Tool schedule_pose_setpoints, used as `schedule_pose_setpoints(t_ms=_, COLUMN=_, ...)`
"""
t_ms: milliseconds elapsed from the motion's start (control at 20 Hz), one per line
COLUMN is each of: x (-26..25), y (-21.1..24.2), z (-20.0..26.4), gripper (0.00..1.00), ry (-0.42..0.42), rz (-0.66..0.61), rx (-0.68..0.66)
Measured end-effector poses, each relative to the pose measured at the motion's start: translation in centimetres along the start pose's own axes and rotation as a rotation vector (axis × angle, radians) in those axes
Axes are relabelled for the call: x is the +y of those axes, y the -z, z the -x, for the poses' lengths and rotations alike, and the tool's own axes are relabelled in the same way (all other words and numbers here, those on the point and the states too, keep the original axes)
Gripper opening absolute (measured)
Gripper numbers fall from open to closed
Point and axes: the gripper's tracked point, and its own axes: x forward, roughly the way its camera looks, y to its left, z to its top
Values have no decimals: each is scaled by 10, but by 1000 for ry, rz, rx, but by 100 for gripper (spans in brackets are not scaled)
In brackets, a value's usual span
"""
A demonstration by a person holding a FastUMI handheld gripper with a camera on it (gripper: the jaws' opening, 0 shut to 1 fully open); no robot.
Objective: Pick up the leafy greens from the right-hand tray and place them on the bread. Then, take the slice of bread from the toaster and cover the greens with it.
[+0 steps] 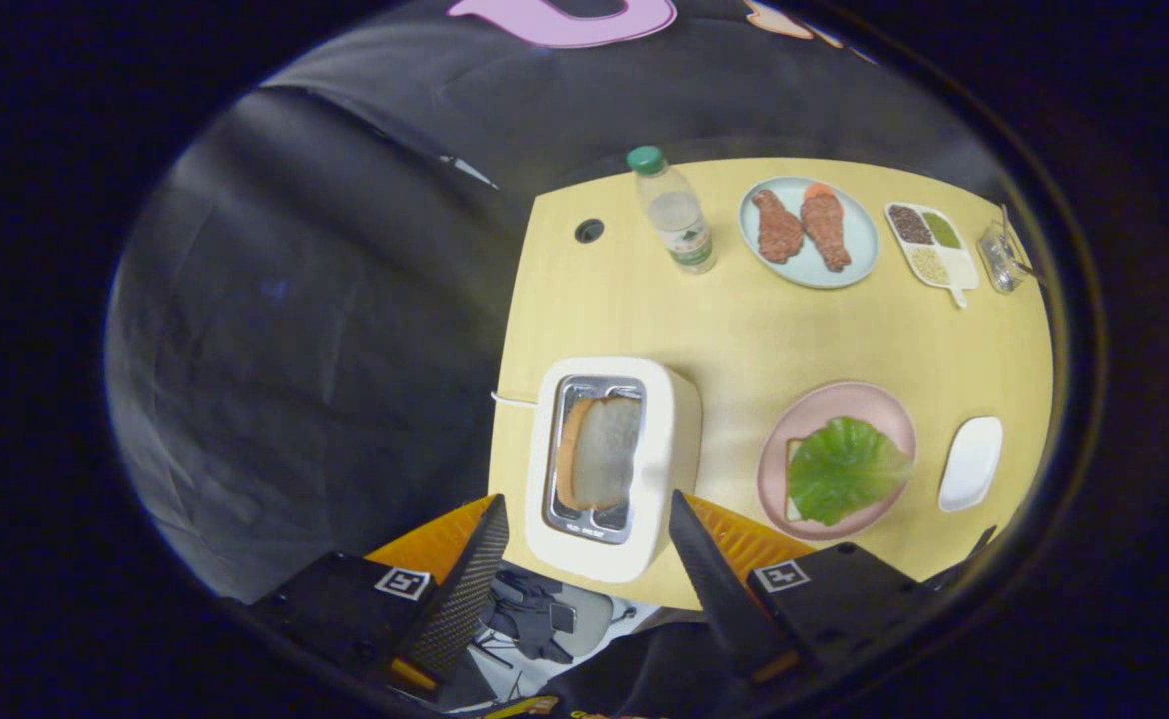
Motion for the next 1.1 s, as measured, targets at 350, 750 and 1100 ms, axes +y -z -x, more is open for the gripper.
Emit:
schedule_pose_setpoints(t_ms=350, x=4, y=3, z=-52, gripper=86, ry=113, rz=6, rx=99)
schedule_pose_setpoints(t_ms=750, x=-20, y=3, z=-64, gripper=34, ry=242, rz=11, rx=139)
schedule_pose_setpoints(t_ms=1100, x=-27, y=4, z=-41, gripper=15, ry=234, rz=31, rx=122)
